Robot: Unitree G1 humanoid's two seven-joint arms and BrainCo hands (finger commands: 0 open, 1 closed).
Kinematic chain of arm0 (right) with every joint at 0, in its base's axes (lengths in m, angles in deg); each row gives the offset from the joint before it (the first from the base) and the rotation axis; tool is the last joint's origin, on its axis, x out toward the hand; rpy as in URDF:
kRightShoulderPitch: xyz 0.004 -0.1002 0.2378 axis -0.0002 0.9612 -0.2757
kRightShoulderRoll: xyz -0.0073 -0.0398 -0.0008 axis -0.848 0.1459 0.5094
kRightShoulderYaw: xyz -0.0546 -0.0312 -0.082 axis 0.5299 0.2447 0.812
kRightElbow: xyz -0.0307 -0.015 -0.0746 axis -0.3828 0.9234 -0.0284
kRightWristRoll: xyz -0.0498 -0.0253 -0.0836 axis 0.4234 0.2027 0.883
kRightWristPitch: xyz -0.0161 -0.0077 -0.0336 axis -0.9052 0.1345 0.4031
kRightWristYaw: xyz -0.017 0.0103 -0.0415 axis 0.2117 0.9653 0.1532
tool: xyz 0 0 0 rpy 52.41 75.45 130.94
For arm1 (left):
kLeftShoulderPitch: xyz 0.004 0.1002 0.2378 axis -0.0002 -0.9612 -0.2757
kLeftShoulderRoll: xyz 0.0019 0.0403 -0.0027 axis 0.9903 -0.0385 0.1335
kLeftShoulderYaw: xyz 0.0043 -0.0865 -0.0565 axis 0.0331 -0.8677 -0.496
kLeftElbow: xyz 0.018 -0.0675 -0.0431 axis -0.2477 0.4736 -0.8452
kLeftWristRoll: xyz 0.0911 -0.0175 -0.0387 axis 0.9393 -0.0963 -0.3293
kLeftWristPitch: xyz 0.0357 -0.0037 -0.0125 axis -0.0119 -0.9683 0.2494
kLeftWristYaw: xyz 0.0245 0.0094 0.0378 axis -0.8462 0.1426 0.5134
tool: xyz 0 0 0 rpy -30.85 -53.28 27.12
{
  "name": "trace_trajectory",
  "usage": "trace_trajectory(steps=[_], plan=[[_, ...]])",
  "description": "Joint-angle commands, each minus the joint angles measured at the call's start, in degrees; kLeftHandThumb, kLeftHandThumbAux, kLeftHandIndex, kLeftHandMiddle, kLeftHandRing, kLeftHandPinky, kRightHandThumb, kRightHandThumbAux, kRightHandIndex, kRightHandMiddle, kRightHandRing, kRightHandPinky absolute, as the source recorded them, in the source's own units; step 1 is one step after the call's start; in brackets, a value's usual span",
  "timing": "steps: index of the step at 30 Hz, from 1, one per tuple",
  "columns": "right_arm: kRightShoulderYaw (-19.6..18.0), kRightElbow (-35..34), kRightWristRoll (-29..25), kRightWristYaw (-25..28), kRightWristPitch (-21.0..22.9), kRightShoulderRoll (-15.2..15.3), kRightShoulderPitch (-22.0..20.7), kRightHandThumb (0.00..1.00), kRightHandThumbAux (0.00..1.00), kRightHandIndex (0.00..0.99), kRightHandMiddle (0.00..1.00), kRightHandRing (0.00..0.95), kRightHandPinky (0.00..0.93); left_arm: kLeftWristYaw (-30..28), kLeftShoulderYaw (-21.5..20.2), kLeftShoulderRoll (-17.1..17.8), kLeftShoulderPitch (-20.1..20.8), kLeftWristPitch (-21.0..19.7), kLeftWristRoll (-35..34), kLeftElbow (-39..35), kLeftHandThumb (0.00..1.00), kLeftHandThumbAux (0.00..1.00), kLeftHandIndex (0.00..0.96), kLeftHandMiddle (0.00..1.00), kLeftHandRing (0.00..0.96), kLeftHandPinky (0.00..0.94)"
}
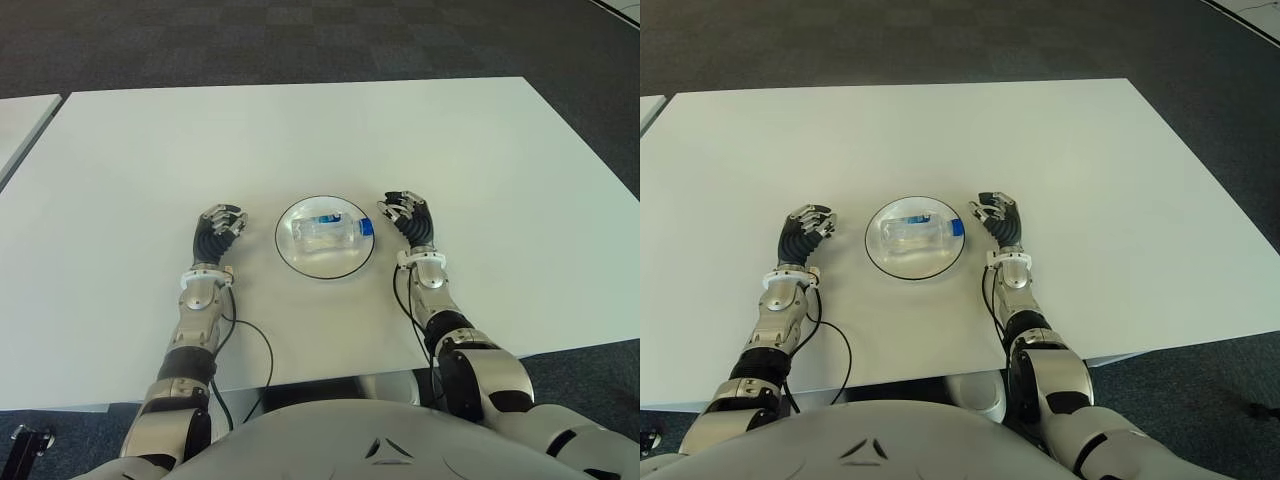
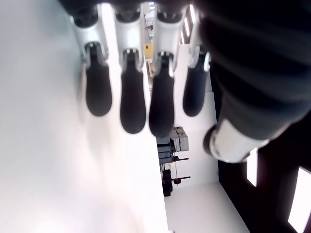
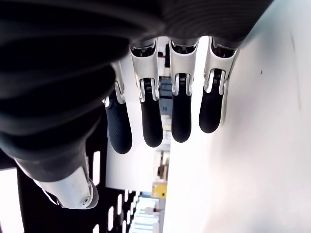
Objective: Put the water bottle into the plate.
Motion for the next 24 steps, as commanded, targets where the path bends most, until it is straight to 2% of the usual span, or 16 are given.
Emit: trace_trajectory(steps=[1,24], plan=[[-0.67,0.10,-1.29,-0.49,0.75,-0.61,1.08,0.709,0.726,0.437,0.730,0.735,0.740,-0.20,0.20,-0.22,-1.21,-1.70,0.01,0.80,0.706,0.713,0.433,0.589,0.581,0.556],[-1.56,0.81,-1.37,-2.57,2.05,-0.28,0.77,0.709,0.729,0.436,0.712,0.711,0.711,0.17,0.09,-0.22,-1.31,-1.62,0.17,0.52,0.707,0.714,0.433,0.589,0.582,0.558]])
